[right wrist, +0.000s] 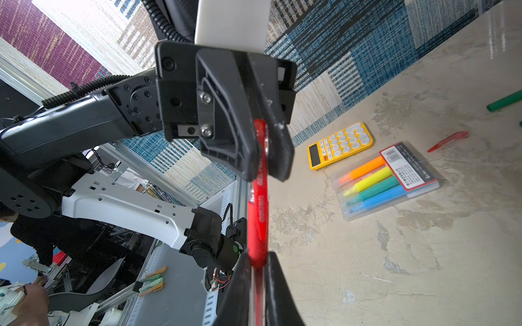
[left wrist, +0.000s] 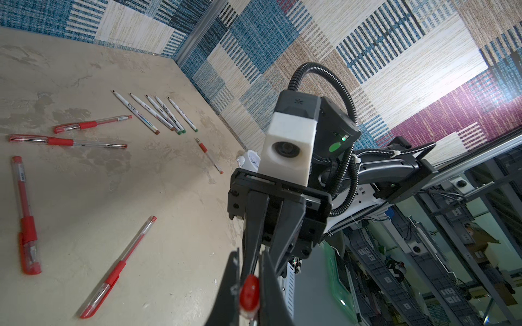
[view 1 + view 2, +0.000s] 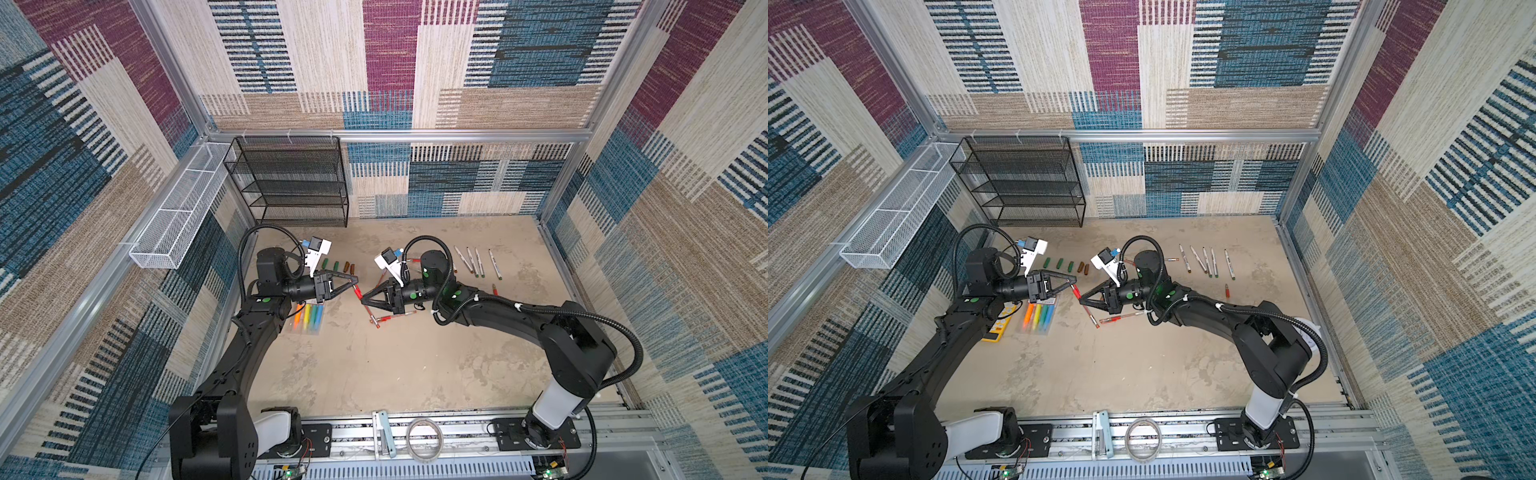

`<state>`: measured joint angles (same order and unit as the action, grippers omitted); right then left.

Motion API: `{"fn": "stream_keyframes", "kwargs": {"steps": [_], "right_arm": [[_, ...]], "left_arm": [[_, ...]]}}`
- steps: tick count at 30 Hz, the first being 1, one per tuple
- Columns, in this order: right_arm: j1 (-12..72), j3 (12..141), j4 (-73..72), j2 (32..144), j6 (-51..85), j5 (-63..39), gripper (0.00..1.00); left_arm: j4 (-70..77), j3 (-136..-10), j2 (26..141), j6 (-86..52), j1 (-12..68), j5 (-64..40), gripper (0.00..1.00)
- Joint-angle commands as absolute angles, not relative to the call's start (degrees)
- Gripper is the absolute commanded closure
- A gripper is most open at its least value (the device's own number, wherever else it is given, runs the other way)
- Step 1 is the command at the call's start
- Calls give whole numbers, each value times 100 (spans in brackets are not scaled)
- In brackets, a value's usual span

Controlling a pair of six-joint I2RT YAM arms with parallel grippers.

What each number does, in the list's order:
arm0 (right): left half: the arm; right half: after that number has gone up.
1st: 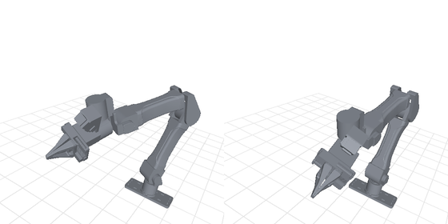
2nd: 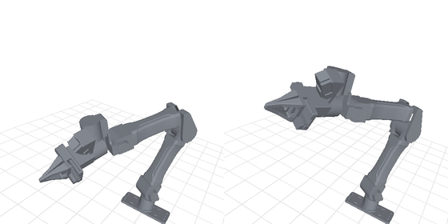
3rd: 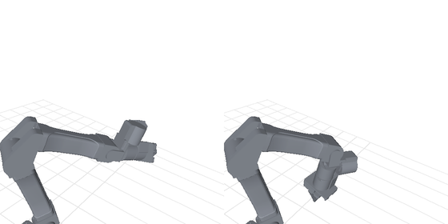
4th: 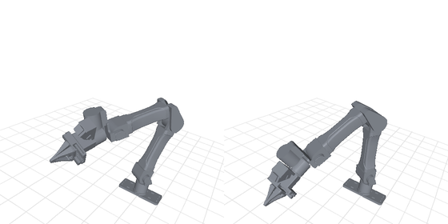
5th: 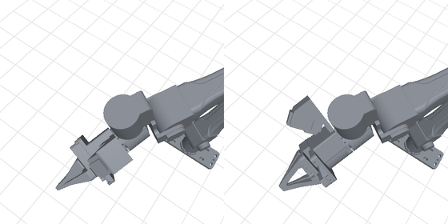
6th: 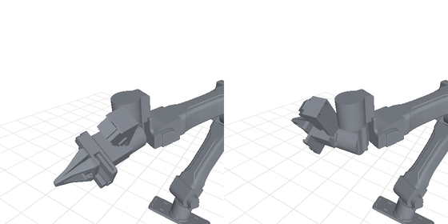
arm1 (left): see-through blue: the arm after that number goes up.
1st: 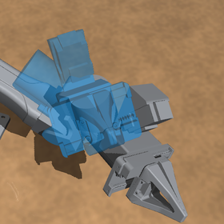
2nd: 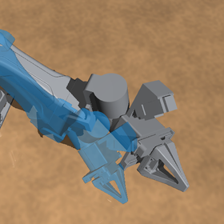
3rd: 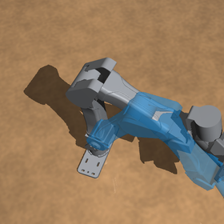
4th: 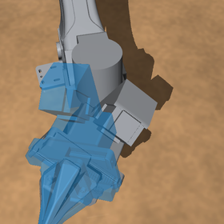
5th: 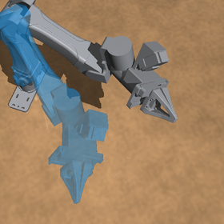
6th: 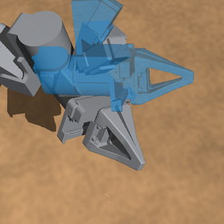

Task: Remove pen caps from pens
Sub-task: Open the pen cap on the pen, then place the pen cap at the middle-left of the table.

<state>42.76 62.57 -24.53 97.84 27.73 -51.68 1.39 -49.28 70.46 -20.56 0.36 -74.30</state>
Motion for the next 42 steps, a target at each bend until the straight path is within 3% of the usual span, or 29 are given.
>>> {"fn": "stream_keyframes", "kwargs": {"steps": [1, 6, 9, 11, 15, 18, 31, 34, 39, 42], "right_arm": [[4276, 6350, -2655, 9806, 2812, -5041, 90], [4421, 6479, -1907, 9703, 2249, -4580, 65], [4497, 6634, -1378, 9820, 2015, -4402, 63], [4552, 6613, -1377, 9827, 1996, -4414, 67], [4587, 6548, -1238, 9868, 1852, -4350, 91], [4583, 6448, -1189, 9824, 1861, -4343, 100], [4580, 5288, -1126, 9320, 1714, -3964, 100], [4517, 5124, -1125, 9059, 1775, -3759, 100], [4141, 4875, -690, 8604, 1885, -2926, 100], [3942, 4722, -400, 8186, 1944, -2388, 100]], "left_arm": [[255, -4924, 7054, -1942, 44, -7380, 100], [228, -4955, 7052, -1991, 36, -7316, 100], [184, -4982, 7075, -1986, 36, -7242, 100], [125, -5026, 7081, -1991, 37, -7259, 100], [59, -5008, 7115, -1839, 29, -7193, 100], [-163, -5136, 7109, -1780, -8, -7171, 100], [-574, -5493, 7245, -1614, -283, -6624, 100], [-1517, -5902, 7387, -983, -283, -5853, 100], [-2455, -6388, 8019, -650, -281, -3634, 100], [-2912, -6744, 8511, -244, -260, -3003, 100]]}}
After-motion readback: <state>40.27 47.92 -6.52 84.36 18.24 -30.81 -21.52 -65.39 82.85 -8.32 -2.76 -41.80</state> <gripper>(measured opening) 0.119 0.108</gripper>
